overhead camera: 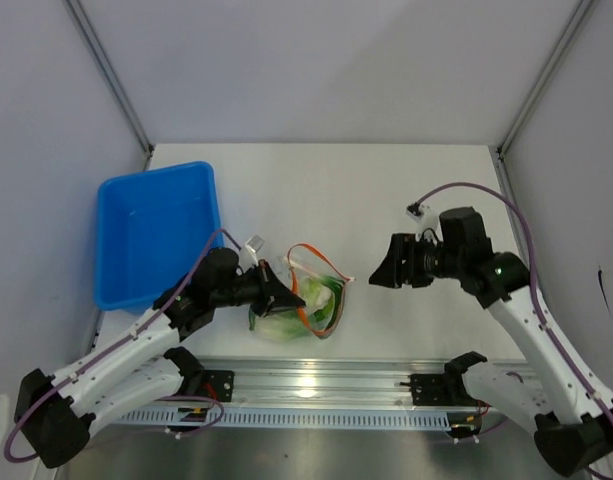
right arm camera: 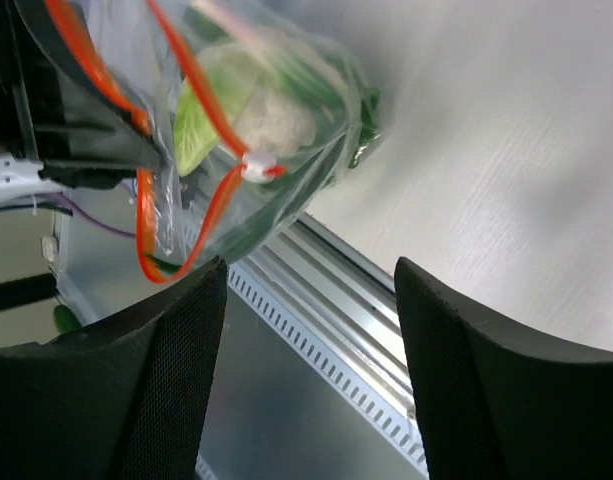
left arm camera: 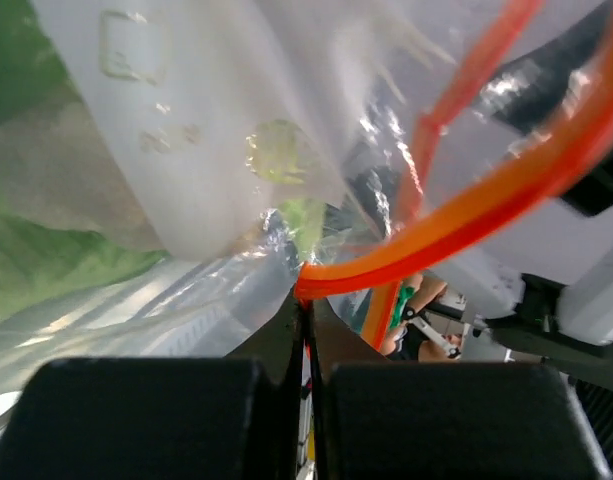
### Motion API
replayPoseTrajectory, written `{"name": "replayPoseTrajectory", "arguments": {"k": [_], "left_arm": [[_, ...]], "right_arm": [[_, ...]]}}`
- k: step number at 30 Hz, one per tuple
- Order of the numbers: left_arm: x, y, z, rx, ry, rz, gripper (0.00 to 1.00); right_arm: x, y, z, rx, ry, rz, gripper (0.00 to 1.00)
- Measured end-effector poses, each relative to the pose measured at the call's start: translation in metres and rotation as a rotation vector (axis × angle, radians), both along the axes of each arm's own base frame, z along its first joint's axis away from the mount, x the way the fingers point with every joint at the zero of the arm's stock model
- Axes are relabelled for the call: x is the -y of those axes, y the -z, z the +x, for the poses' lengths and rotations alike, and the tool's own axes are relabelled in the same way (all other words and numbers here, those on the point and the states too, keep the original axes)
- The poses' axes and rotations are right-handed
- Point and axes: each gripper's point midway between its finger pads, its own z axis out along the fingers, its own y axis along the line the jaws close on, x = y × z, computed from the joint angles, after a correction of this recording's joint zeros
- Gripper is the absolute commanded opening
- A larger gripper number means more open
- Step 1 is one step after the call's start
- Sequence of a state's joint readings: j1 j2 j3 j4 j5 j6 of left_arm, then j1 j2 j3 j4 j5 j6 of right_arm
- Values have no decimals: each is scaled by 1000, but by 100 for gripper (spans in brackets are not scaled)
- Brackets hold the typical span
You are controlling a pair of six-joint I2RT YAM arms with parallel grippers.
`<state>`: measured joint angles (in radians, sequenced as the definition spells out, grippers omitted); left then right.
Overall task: Place the food in the zip-top bag and seal the zipper
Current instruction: Zip the zipper food storage bag at the center of the board.
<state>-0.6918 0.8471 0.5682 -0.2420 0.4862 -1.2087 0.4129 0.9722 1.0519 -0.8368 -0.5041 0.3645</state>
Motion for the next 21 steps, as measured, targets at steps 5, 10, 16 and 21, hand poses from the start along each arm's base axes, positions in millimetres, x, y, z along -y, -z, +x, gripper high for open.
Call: {"name": "replayPoseTrajectory", "arguments": {"k": [5, 10, 16, 21], "left_arm": [[-9, -41, 0, 129, -57, -102, 1], [-17, -77, 1, 220, -93, -137, 1], [-19, -78, 3, 230, -91, -100, 2], [-20, -71, 3, 217, -88, -77, 2]], "right_arm": [[-10, 2, -26, 77, -80, 55, 69], [-25, 6, -18, 98, -119, 57, 65], [-41, 16, -11, 122, -170, 21, 67], [-42, 13, 19, 174, -138, -71, 67]]}}
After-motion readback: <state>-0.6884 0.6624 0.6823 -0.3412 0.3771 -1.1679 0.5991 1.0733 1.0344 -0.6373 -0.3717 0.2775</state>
